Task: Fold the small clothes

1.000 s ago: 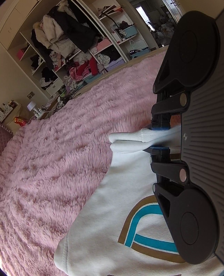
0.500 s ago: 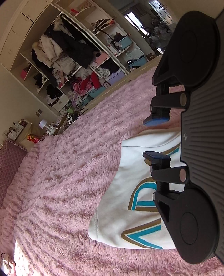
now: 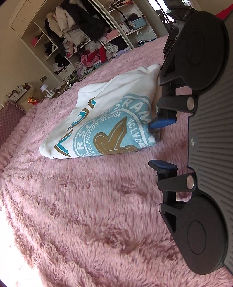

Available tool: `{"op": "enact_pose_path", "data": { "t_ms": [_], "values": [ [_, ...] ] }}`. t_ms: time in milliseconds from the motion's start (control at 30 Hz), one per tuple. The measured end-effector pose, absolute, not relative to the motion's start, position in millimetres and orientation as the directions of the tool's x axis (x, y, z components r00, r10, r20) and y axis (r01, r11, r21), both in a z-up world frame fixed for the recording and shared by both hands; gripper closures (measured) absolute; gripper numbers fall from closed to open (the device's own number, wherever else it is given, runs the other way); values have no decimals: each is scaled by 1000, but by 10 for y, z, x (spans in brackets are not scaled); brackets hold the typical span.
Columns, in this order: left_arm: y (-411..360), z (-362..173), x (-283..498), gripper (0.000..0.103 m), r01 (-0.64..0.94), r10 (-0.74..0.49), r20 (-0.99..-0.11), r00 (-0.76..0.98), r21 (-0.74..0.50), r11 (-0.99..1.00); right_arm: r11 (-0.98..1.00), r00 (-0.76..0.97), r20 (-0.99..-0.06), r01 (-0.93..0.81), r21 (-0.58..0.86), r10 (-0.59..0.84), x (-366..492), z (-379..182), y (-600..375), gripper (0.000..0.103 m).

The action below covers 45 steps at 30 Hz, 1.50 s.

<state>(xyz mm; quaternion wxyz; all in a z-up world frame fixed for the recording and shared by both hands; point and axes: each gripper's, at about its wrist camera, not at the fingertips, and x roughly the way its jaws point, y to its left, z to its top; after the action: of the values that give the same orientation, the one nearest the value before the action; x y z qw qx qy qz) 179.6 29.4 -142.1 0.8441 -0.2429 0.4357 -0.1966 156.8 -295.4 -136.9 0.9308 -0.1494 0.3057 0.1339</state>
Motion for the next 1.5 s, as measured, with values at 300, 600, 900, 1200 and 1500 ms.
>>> {"op": "enact_pose_path", "data": {
  "t_ms": [300, 600, 900, 1200, 1500],
  "values": [
    [191, -1481, 1832, 60, 149, -537, -642, 547, -557, 817, 772, 794, -606, -416, -481, 50, 1499, -1444, -2806, 103],
    [137, -1464, 1706, 60, 175, -480, -657, 582, -475, 862, 948, 781, -578, -316, -38, 238, 1451, -1062, -3282, 99],
    [34, -1418, 1743, 54, 203, -437, -673, 597, -400, 894, 947, 736, -596, -269, 178, 321, 1780, -1152, -3344, 82],
    [-149, -1326, 1689, 90, 307, -428, -651, 627, -297, 904, 944, 788, -526, -218, 248, 320, 1704, -1042, -3408, 103],
    [-260, -1325, 1610, 93, 332, -367, -661, 654, -186, 925, 953, 771, -567, -180, 244, 290, 1634, -1119, -3498, 103]
  ]
}}
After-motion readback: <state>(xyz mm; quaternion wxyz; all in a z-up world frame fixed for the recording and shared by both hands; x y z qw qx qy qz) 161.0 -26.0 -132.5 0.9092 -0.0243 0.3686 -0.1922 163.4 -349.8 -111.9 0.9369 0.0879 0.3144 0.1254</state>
